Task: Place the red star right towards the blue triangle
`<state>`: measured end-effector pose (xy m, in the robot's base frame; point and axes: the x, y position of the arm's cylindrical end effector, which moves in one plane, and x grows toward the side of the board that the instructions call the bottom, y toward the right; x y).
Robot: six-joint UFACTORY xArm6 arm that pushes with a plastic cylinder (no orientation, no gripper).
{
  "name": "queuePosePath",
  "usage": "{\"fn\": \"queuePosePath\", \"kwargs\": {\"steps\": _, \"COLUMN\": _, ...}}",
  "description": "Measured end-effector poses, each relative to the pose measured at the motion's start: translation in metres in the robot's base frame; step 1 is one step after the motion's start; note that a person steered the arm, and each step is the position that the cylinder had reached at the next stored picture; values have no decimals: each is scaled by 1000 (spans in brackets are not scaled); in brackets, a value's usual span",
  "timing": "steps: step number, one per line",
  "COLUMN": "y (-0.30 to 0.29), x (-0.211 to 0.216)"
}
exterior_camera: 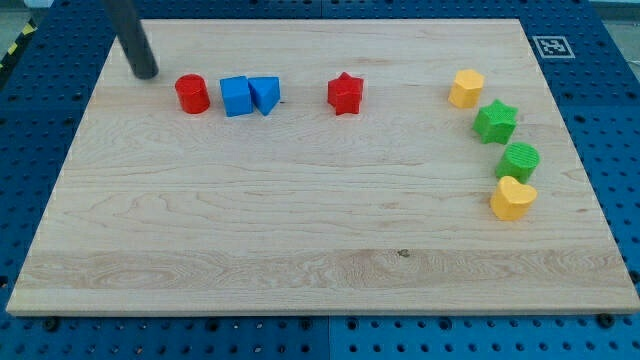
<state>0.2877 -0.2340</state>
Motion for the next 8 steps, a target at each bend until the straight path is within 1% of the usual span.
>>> {"fn": "queuePosePath", "kwargs": {"steps": 1, "y": 52, "x": -12}}
{"fn": "queuePosePath", "kwargs": {"steps": 3, "y": 213, "x": -12}}
{"fn": "queuePosePath", "kwargs": {"steps": 4, "y": 291, "x": -5}}
{"fn": "queuePosePath", "kwargs": {"steps": 5, "y": 325, "x": 23}}
{"fn": "queuePosePath", "kwargs": {"steps": 7, "y": 334, "x": 66}}
{"fn": "queuePosePath", "kwargs": {"steps": 8, "y": 335, "x": 67}}
